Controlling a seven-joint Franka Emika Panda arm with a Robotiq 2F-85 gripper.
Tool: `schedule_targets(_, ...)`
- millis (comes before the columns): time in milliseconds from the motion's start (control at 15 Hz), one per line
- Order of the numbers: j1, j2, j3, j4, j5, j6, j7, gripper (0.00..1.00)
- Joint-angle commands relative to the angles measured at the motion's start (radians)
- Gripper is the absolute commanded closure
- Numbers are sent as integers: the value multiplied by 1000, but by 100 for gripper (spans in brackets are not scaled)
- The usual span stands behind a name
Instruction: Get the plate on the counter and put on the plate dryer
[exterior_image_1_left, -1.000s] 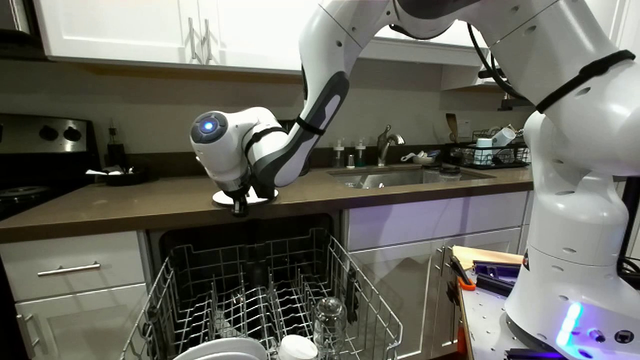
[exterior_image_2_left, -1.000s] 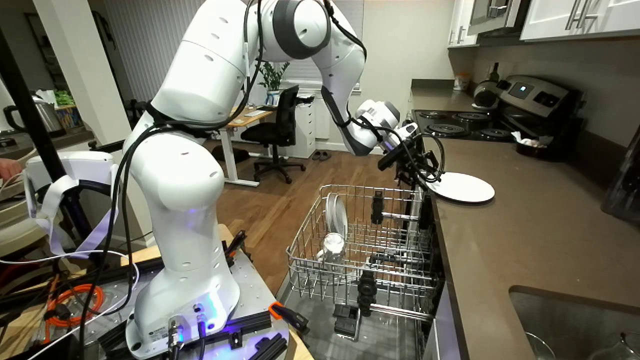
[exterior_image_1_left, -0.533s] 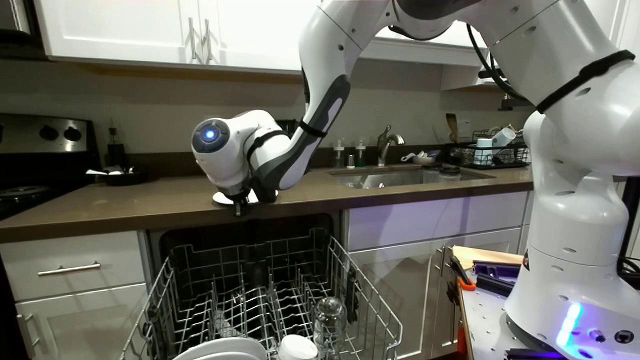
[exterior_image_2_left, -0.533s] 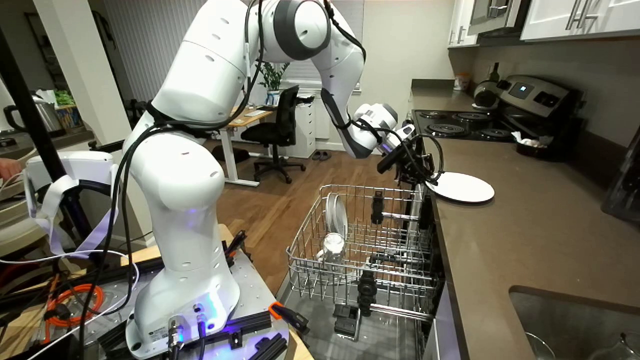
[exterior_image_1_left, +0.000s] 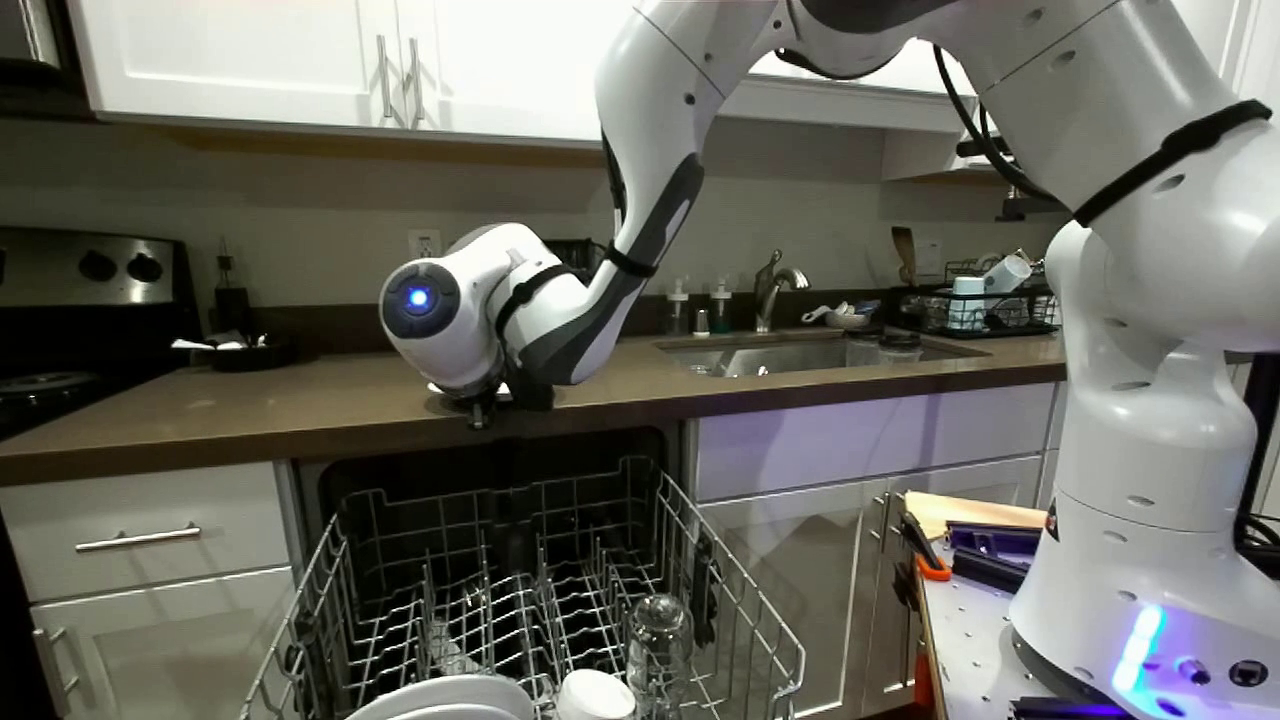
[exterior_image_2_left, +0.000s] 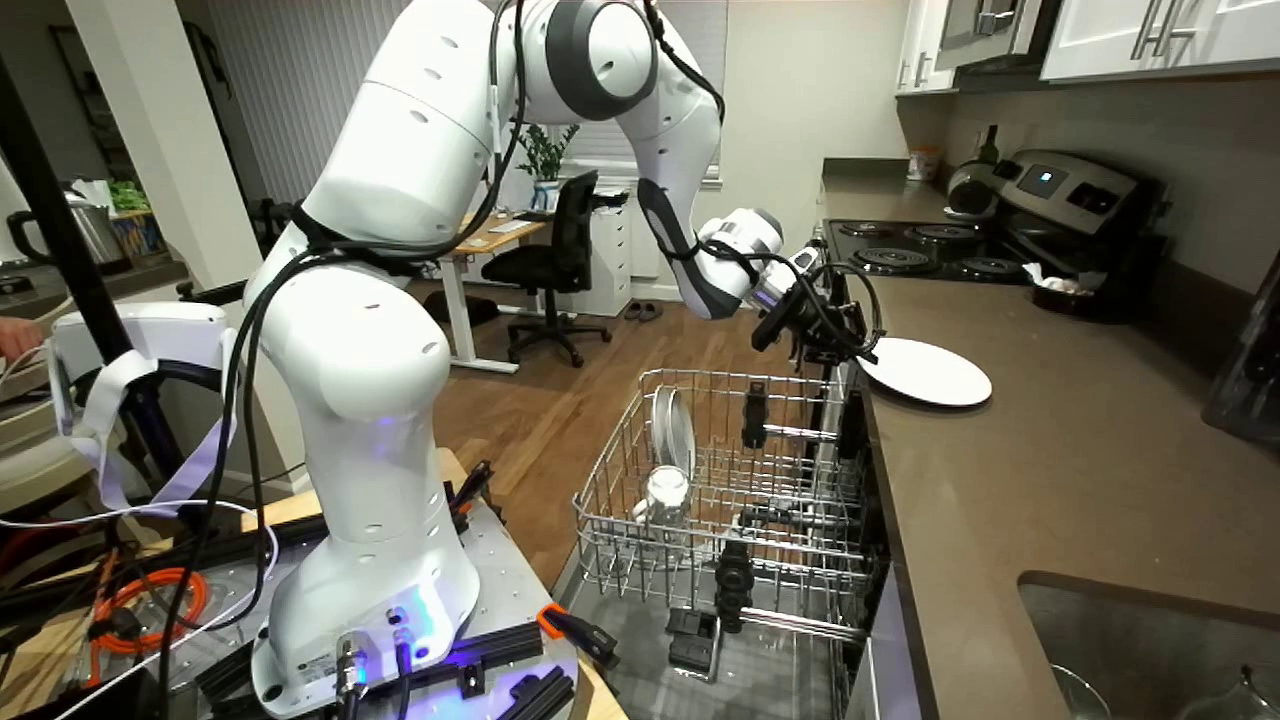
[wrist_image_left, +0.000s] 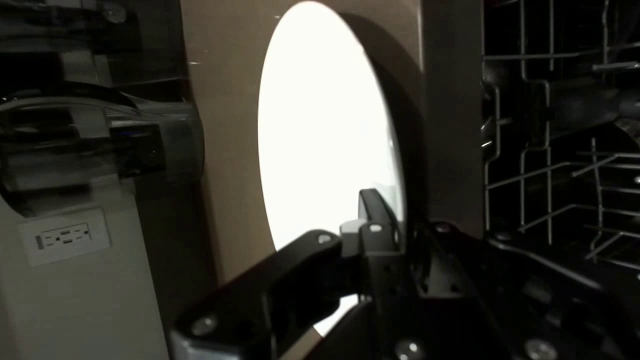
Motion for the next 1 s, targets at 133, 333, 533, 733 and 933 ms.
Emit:
schedule_targets(133,5,-66,46,-96,-106,-111,132,95)
schedule_targets(333,10,-80,73,-135,-140,-169,190,94)
schedule_targets(533,9,-91,98,-166,-170,-222,237,94)
schedule_targets(733,6,-92,114,-175,-202,-276,267,94)
schedule_targets(933,-2,-96,126,-173,-207,-306,262,95)
